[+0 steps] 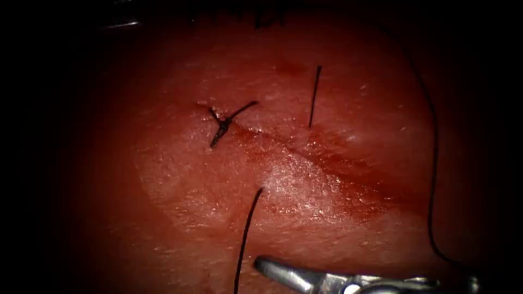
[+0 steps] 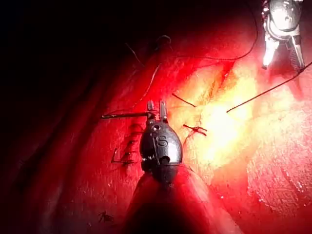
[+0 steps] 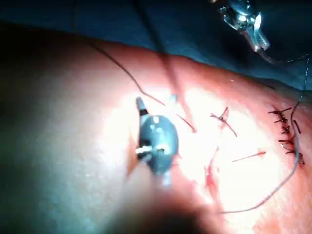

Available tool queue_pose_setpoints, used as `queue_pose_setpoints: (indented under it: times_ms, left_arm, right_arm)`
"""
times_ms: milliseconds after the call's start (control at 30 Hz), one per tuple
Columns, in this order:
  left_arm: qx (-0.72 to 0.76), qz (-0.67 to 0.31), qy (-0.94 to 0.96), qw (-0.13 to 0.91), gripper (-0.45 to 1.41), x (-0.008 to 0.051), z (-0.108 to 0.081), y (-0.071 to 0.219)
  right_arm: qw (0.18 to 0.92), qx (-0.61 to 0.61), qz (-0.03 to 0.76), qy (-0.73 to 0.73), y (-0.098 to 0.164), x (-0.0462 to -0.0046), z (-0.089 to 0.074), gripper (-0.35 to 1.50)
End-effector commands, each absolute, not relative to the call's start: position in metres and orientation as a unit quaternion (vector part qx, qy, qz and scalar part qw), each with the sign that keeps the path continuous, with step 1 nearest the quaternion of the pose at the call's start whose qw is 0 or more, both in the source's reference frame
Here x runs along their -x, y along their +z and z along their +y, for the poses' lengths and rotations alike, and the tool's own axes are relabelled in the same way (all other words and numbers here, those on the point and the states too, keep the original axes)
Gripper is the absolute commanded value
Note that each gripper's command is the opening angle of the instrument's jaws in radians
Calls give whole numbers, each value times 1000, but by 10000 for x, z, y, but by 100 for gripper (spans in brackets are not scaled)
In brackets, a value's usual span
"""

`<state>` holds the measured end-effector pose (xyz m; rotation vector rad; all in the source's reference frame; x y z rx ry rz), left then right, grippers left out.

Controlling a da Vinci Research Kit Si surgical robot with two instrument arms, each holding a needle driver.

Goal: Wound Closure

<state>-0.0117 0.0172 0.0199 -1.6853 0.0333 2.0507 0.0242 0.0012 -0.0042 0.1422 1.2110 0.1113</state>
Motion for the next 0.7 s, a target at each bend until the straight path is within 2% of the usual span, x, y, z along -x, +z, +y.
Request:
queue_pose_setpoints:
  times_ms: [33, 400, 533, 700]
  left_arm:
    - [613, 10, 752, 240, -45, 124, 172, 207]
    - [592, -1, 770, 238, -45, 141, 161, 265]
    - [573, -4, 784, 237, -45, 159, 162, 292]
    - [551, -6, 803, 228, -45, 172, 165, 312]
  right_arm:
    - [819, -71, 566, 58, -31, -237, 14, 109]
    - [827, -79, 545, 108, -24, -200, 38, 111]
    - [827, -62, 542, 137, -17, -197, 48, 104]
    - [802, -53, 535, 259, -6, -193, 77, 94]
